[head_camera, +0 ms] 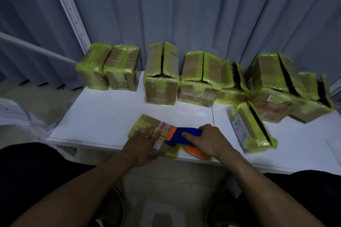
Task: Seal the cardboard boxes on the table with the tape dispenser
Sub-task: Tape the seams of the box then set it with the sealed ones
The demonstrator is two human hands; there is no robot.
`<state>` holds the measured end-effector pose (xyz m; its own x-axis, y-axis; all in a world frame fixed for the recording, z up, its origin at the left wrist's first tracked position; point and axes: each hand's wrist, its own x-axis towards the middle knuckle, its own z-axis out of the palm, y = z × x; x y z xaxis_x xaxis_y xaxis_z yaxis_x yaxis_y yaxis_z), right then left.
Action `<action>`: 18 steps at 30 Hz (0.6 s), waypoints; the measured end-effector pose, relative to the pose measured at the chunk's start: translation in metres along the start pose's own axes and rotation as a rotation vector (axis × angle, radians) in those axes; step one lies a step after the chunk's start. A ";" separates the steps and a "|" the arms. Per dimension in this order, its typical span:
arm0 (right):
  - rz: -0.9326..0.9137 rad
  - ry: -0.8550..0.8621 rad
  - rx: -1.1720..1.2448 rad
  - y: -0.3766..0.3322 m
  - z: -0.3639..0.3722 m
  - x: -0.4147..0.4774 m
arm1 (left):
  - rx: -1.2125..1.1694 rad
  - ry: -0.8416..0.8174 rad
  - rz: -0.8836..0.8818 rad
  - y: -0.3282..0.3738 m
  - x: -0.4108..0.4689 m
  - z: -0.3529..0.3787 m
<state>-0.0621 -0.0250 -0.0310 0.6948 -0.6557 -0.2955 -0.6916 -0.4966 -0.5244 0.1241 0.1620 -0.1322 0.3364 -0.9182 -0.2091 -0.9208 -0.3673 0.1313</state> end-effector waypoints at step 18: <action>-0.001 -0.030 -0.040 0.000 0.012 0.003 | 0.148 0.081 -0.111 0.010 -0.008 0.000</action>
<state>-0.0578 -0.0206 -0.0415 0.7004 -0.6381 -0.3197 -0.6982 -0.5196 -0.4925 0.1121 0.1657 -0.1288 0.4472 -0.8842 -0.1350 -0.8939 -0.4471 -0.0330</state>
